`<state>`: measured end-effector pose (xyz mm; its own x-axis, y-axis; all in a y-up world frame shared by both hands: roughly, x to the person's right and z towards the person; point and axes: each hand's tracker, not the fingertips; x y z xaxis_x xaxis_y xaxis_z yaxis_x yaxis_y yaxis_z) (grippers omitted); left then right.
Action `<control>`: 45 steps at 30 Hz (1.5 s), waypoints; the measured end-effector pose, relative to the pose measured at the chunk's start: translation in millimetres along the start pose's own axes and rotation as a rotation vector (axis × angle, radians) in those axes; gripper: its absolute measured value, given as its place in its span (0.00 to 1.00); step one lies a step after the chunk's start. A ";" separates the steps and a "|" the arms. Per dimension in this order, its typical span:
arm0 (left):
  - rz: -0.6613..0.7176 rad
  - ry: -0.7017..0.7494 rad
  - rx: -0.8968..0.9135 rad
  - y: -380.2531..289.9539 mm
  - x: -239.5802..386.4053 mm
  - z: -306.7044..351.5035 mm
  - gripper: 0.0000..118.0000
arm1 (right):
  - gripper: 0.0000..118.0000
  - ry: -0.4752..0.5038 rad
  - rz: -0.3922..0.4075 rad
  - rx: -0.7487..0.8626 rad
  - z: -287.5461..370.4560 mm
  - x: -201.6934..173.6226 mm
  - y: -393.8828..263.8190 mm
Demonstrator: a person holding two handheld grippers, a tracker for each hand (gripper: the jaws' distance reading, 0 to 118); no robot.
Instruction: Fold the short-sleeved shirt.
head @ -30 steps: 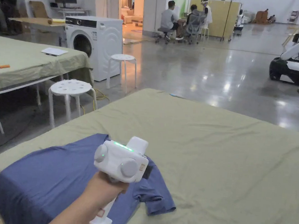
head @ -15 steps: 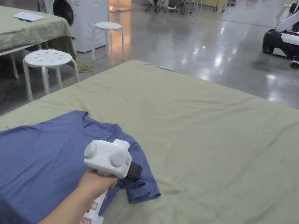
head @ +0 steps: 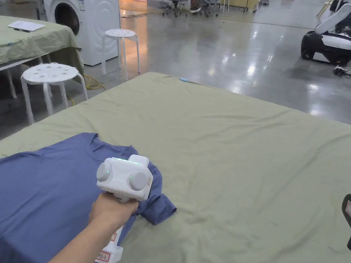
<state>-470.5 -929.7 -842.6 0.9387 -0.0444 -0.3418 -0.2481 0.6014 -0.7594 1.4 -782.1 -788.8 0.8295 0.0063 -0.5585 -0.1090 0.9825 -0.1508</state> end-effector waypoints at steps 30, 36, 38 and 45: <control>-0.543 -0.875 0.151 -26.6 600.3 183.4 0.00 | 0.00 -0.516 -0.104 0.148 233.9 175.2 23.3; -0.819 -0.983 0.029 -169.8 703.4 220.0 0.00 | 0.00 -0.655 -0.095 0.188 299.7 198.4 33.2; -0.824 -0.979 -0.005 -187.4 706.8 210.4 0.00 | 0.00 -0.670 -0.101 0.170 306.9 201.9 30.1; -0.761 -0.990 -0.009 -146.6 648.2 203.0 0.91 | 0.00 -0.646 -0.164 0.173 305.6 202.1 15.5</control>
<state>223.0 -884.7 -840.5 0.6199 0.2427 0.7462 0.4388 0.6812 -0.5861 334.7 -708.8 -654.7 0.9939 -0.0877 0.0666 0.0898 0.9955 -0.0298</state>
